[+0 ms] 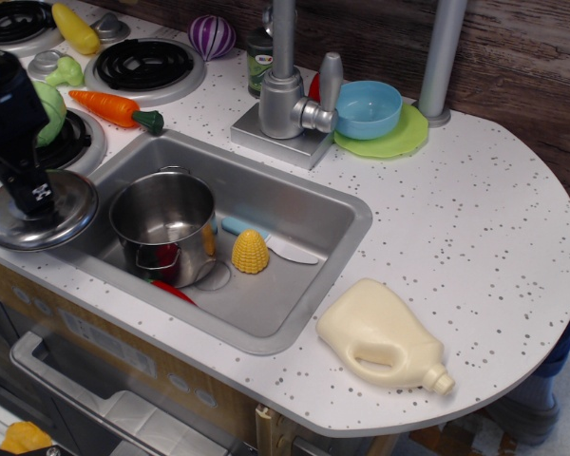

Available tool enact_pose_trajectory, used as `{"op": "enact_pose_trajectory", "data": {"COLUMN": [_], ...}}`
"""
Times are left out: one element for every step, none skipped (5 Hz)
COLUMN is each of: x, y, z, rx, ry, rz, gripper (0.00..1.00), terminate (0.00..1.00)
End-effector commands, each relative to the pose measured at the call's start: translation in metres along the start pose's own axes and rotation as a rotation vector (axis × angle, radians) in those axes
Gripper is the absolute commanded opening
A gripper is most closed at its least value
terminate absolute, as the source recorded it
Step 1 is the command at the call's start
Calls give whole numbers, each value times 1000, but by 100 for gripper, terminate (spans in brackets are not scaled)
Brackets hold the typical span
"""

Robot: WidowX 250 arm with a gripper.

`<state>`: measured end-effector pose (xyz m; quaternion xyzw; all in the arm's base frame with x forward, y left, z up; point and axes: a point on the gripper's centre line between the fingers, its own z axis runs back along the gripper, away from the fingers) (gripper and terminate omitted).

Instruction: Take lid off pot or pan

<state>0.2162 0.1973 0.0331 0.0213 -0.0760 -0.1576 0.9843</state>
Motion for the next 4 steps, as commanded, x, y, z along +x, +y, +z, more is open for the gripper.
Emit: {"op": "enact_pose_trajectory", "data": {"x": [-2,-2,-2,-2], "y": [7,7,7,7], "z": [1,1,1,1], "rx": [21,21,21,21], "ry": [-21,-21,-21,-21], "rz": [-25,-25,-25,-25], "gripper": [100,100,100,100], "terminate": [0,0,0,100]}}
